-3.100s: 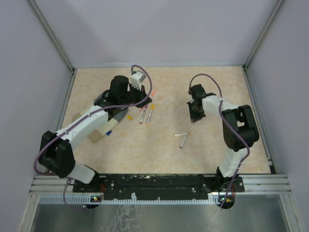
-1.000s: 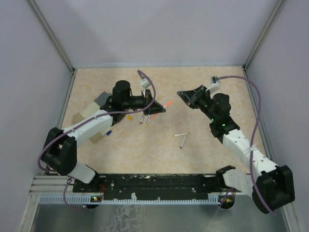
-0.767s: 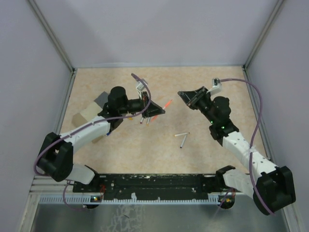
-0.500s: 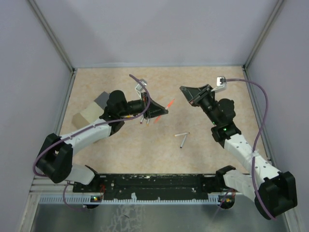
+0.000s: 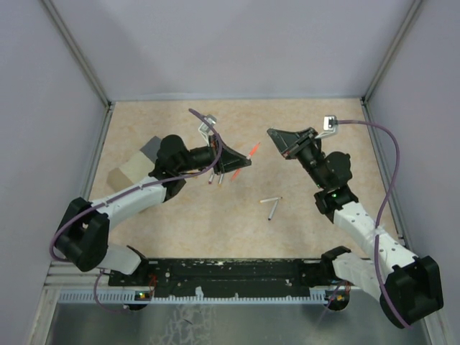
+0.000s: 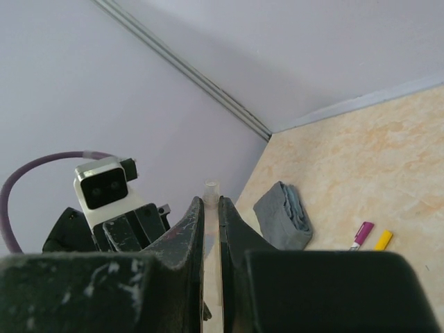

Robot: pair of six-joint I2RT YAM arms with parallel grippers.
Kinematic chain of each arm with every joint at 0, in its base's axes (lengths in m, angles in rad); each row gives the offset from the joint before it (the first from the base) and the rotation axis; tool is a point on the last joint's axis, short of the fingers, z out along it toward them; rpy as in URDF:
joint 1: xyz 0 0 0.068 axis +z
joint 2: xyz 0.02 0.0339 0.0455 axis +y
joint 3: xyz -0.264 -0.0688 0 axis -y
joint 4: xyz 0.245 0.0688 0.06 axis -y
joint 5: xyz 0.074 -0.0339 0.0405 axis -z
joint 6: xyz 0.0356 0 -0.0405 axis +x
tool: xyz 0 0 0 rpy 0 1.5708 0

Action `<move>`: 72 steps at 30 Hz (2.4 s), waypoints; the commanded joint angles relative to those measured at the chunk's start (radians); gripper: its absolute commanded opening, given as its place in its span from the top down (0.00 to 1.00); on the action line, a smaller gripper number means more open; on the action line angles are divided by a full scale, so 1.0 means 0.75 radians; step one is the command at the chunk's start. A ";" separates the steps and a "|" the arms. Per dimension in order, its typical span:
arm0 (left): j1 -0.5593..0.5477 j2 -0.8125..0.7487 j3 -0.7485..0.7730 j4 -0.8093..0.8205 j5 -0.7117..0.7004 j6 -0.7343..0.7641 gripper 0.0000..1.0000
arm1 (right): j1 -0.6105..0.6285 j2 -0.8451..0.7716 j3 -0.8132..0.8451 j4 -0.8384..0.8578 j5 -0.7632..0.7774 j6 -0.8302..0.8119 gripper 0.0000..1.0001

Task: Insert the pens into the pen caps
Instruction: Insert the pen cap onto the pen.

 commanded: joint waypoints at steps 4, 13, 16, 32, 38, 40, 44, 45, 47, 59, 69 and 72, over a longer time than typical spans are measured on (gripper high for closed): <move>-0.014 0.033 0.036 0.068 0.011 -0.025 1.00 | 0.014 -0.036 0.009 0.155 -0.036 -0.025 1.00; -0.018 0.031 0.040 0.071 0.005 -0.023 1.00 | 0.014 -0.024 0.005 0.173 -0.073 -0.027 1.00; -0.018 0.028 0.041 0.074 0.007 -0.024 1.00 | 0.014 -0.013 0.005 0.182 -0.081 -0.022 1.00; -0.019 0.033 0.046 0.114 0.007 -0.038 1.00 | 0.027 0.009 0.007 0.188 -0.097 -0.016 1.00; -0.019 0.038 0.046 0.142 0.005 -0.054 1.00 | 0.029 0.010 0.003 0.187 -0.101 -0.016 1.00; -0.019 0.041 0.049 0.146 0.004 -0.056 1.00 | 0.030 0.010 0.002 0.191 -0.100 -0.016 1.00; -0.019 0.047 0.055 0.147 0.001 -0.056 1.00 | 0.032 0.010 0.001 0.195 -0.103 -0.015 1.00; -0.020 0.049 0.054 0.149 0.002 -0.058 1.00 | 0.033 0.009 0.002 0.196 -0.106 -0.016 1.00; -0.020 0.054 0.060 0.155 0.004 -0.063 1.00 | 0.033 0.012 0.003 0.197 -0.108 -0.017 1.00; -0.020 0.065 0.066 0.187 -0.009 -0.080 1.00 | 0.039 0.016 -0.008 0.207 -0.117 -0.011 1.00; -0.020 0.096 0.091 0.225 -0.029 -0.114 1.00 | 0.050 0.027 -0.013 0.233 -0.124 -0.007 1.00; -0.021 0.109 0.102 0.239 -0.041 -0.126 1.00 | 0.053 0.031 -0.017 0.247 -0.127 -0.006 1.00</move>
